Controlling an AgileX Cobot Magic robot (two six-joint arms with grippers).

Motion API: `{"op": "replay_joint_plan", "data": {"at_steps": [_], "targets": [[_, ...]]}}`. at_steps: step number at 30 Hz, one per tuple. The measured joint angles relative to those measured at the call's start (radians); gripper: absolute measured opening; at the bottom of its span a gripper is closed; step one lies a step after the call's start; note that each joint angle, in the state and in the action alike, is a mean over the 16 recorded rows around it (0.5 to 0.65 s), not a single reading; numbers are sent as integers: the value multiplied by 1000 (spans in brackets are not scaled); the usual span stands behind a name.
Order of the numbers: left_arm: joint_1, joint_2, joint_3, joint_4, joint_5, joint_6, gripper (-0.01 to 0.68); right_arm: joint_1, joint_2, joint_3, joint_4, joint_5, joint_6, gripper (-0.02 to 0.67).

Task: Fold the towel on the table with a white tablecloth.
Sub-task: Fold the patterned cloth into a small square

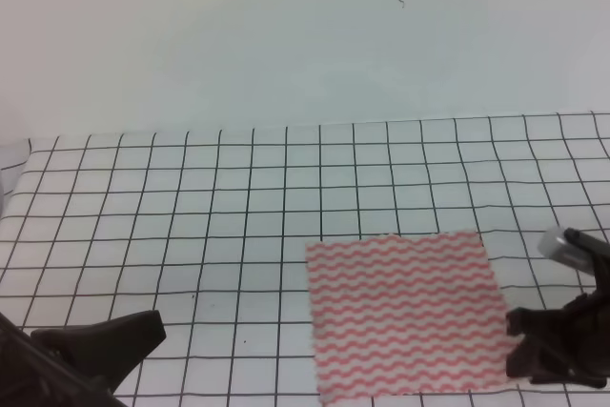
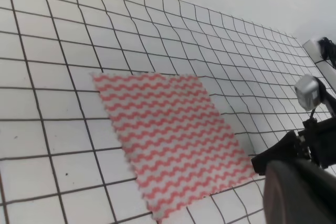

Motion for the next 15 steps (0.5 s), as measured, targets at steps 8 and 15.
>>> {"op": "replay_joint_plan", "data": {"at_steps": [8, 15], "targets": [[0, 0, 0, -1, 0, 0, -2, 0, -24, -26, -1, 13, -2, 86], [0, 0, 0, 0, 1, 1, -2, 0, -31, -34, -1, 10, -17, 18]]}}
